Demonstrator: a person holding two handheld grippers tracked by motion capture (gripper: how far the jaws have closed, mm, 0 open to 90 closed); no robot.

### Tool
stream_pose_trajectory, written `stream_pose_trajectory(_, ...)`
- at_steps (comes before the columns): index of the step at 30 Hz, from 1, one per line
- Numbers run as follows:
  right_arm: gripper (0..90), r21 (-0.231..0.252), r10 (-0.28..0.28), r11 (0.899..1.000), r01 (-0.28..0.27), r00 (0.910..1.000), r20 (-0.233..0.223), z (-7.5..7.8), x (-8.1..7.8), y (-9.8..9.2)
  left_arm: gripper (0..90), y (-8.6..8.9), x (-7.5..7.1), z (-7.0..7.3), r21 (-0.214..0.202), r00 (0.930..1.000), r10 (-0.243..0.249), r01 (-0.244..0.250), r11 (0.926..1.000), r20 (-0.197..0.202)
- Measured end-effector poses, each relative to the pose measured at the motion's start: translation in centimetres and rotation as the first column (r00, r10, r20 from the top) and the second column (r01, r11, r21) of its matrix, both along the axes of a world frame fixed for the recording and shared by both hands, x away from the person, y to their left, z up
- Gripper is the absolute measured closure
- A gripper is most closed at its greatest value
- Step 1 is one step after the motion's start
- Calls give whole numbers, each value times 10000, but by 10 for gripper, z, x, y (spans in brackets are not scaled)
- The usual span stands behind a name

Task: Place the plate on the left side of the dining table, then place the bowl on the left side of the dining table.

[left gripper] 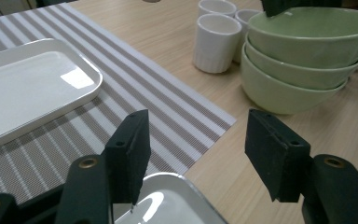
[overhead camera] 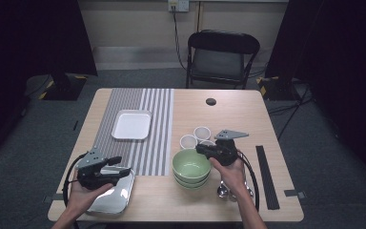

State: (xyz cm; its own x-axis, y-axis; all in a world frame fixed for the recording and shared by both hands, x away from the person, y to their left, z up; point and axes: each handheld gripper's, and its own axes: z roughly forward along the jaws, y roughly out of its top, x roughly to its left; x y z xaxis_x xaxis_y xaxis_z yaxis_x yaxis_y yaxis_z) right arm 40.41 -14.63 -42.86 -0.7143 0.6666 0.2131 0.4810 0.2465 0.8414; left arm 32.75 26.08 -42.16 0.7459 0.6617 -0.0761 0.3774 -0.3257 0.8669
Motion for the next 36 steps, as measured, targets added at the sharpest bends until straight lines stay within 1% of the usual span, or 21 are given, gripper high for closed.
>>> stream_pose_trajectory(3, 853, -77, -16, 10000, 16, 10000, -10, -1, 0, 0, 446, -9, -1, 3, -160, 9994, -359, 359, 9992, 33)
stream_pose_trajectory(4, 852, -122, -18, 9999, 18, 10000, 9, 0, -1, 1, 446, -11, 0, 3, -76, 9988, -486, 486, 9988, 64)
stream_pose_trajectory(7, 853, -106, 4, 9999, -4, 10000, 21, 0, 0, 1, 463, -19, 2, 5, -205, 9974, -717, 715, 9972, -79)
stream_pose_trajectory(9, 829, -121, -15, 9999, 16, 9999, 113, 1, 0, 1, 470, -24, 3, 6, -320, 9964, -847, 846, 9959, -39)
stream_pose_trajectory(11, 807, -60, -23, 10000, 24, 9999, 132, 1, 1, 0, 482, -30, 5, 7, -324, 9958, -914, 913, 9953, 4)
stream_pose_trajectory(12, 809, 37, -20, 10000, 19, 9999, 115, 1, 2, 0, 510, -32, 6, 7, -307, 9946, -1036, 1034, 9942, -44)
stream_pose_trajectory(14, 832, 110, 58, 9999, -59, 9999, 82, 1, 4, 0, 530, -39, 7, 9, -75, 9943, -1064, 1065, 9943, 104)
stream_pose_trajectory(16, 874, 156, 142, 9998, -143, 9999, 73, 0, 4, 1, 560, -43, 8, 11, -343, 9931, -1165, 1160, 9927, -119)
stream_pose_trajectory(17, 874, 150, 163, 9998, -164, 9999, 40, 0, 4, 2, 561, -45, 8, 13, -336, 9924, -1230, 1229, 9919, -36)
stream_pose_trajectory(19, 875, 170, 111, 9998, -111, 9999, 35, 0, 4, 3, 609, -50, 10, 16, -572, 9899, -1417, 1412, 9883, -58)
stream_pose_trajectory(20, 876, 206, 117, 9997, -118, 9999, 11, 0, 4, 3, 628, -53, 11, 17, -421, 9885, -1513, 1512, 9876, 9)
stream_pose_trajectory(22, 878, 265, 140, 9995, -140, 9999, 7, -1, 4, 2, 683, -61, 16, 18, -470, 9844, -1760, 1762, 9832, 88)
stream_pose_trajectory(24, 879, 198, 107, 9997, -108, 9999, 53, 0, 4, 3, 732, -67, 21, 19, -769, 9830, -1827, 1810, 9805, -157)
stream_pose_trajectory(25, 879, 187, 91, 9998, -92, 9999, 66, 0, 3, 3, 753, -71, 23, 20, -755, 9839, -1777, 1759, 9815, -173)
stream_pose_trajectory(26, 880, 234, 91, 9997, -93, 9999, 63, -1, 4, 3, 763, -75, 26, 21, -749, 9846, -1737, 1719, 9823, -183)
stream_pose_trajectory(28, 881, 312, 144, 9994, -145, 9999, 34, -1, 4, 2, 775, -84, 32, 22, -854, 9817, -1886, 1856, 9789, -275)
stream_pose_trajectory(31, 883, 301, 202, 9993, -203, 9998, 41, -1, 5, 2, 776, -97, 42, 21, -1206, 9796, -1951, 1881, 9747, -485)
stream_pose_trajectory(33, 883, 300, 203, 9993, -204, 9998, 37, -1, 5, 2, 776, -106, 47, 21, -1079, 9821, -1821, 1762, 9784, -473)
stream_pose_trajectory(34, 883, 296, 202, 9994, -203, 9998, 44, -1, 5, 2, 776, -109, 49, 20, -1036, 9812, -1863, 1804, 9781, -503)
stream_pose_trajectory(35, 883, 292, 207, 9994, -209, 9998, 50, -1, 5, 2, 777, -112, 51, 18, -1153, 9797, -1916, 1840, 9761, -582)
stream_pose_trajectory(36, 884, 289, 213, 9994, -214, 9998, 40, -1, 5, 2, 785, -116, 53, 15, -1145, 9782, -1967, 1884, 9754, -663)
